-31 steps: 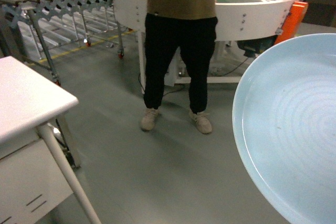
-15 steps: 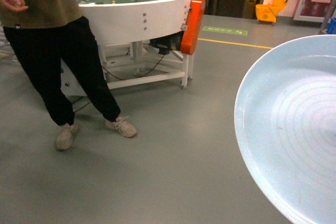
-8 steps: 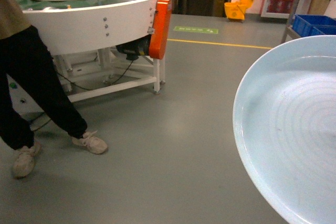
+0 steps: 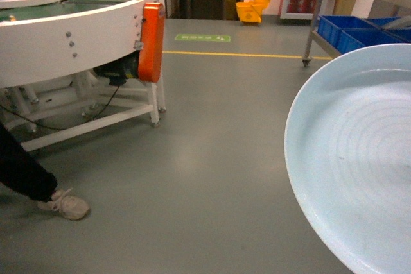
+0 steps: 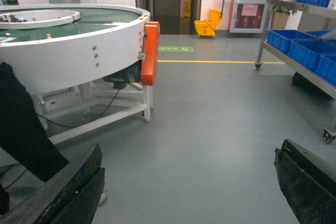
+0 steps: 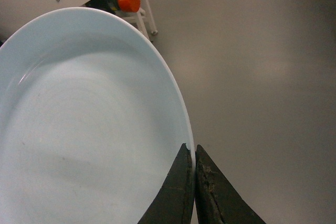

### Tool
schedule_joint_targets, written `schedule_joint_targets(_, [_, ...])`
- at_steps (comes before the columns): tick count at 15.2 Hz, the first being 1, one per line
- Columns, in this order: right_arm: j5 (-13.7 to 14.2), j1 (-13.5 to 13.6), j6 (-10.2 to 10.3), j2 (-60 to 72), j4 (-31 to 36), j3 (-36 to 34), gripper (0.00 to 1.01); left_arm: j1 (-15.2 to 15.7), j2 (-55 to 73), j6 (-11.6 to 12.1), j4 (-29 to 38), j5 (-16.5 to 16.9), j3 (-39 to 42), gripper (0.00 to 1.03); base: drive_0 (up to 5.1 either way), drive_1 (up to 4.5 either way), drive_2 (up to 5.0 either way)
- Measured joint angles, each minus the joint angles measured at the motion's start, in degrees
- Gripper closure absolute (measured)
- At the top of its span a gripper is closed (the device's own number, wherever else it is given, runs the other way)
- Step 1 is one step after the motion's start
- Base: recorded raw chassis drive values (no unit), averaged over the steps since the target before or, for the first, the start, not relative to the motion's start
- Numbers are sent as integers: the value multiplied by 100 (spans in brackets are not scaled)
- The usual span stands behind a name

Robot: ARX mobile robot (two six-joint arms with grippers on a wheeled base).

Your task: Place blue tray on left shelf second layer neatly

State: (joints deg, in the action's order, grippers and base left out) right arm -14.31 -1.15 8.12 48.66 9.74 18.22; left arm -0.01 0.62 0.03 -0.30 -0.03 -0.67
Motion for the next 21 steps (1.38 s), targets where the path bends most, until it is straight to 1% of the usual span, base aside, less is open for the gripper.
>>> schedule_joint_targets(21, [-2,0,0,2,9,0,99,-4,0,0,2,0,0,5,-158,-158,-158])
